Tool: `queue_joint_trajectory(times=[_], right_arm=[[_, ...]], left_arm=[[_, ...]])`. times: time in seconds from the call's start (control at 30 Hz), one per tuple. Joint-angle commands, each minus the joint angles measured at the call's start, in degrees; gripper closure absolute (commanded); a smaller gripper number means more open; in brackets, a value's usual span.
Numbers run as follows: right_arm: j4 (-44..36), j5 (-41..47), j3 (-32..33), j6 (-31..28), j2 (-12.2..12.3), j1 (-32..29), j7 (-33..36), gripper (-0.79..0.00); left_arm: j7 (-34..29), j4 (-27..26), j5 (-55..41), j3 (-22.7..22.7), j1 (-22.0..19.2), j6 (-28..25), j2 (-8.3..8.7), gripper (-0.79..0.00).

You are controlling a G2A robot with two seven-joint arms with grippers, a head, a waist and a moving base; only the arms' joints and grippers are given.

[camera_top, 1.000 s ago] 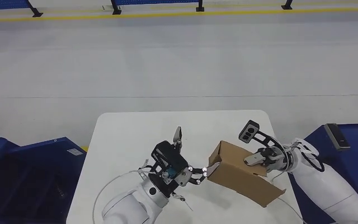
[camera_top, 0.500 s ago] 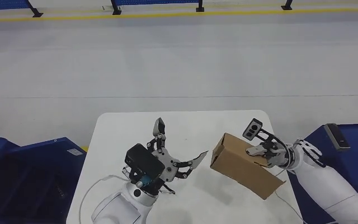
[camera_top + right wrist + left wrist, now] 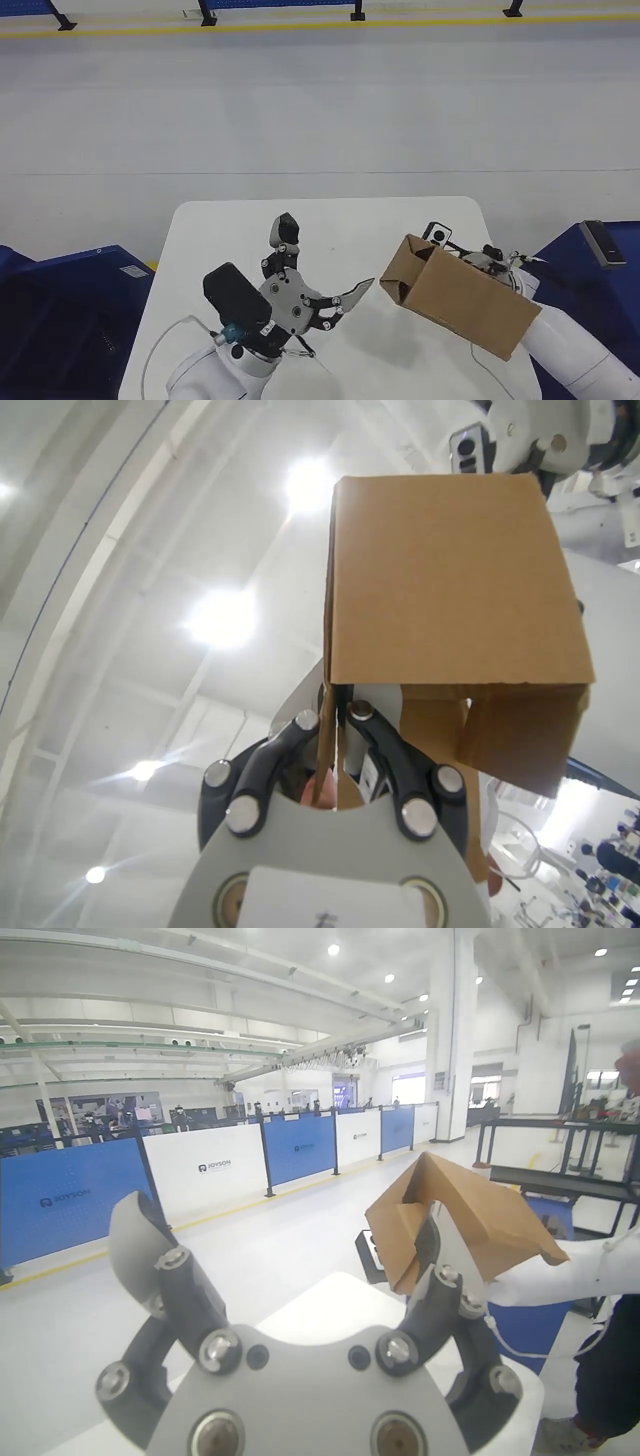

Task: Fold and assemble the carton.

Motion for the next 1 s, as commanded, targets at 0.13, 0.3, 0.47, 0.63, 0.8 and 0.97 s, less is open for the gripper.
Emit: queue_joint_trajectory(times=[0.13,0.3,0.47,0.63,0.8,0.97], right_arm=[[0.0,-3.3,-1.5,-0.1,0.5,3.0,0.2,0.000],[10.6,-11.2,-3.4,0.3,1.5,4.0,-0.2,0.000],[15.9,-16.6,-6.9,11.7,2.0,6.7,-11.6,0.000],[16.7,-18.5,-6.9,13.4,2.0,7.8,-13.4,0.000],[16.7,-18.5,-6.9,13.4,2.0,7.8,-13.4,0.000],[14.1,-13.4,-4.0,19.9,2.1,8.3,-30.1,0.000]], left_arm=[[-2.9,0.0,-13.2,-3.8,-0.3,-4.7,0.38,-0.785],[-6.3,0.0,-13.6,-5.7,0.2,-2.5,0.62,-0.785],[-11.1,0.0,-8.0,-5.1,0.8,0.6,0.80,-0.785],[-11.1,0.0,-8.0,-5.1,0.8,0.6,0.80,-0.785],[-11.1,0.0,-8.0,-5.1,0.8,0.6,0.80,-0.785],[-11.1,0.0,-8.0,-5.1,0.8,0.6,0.80,-0.785]])
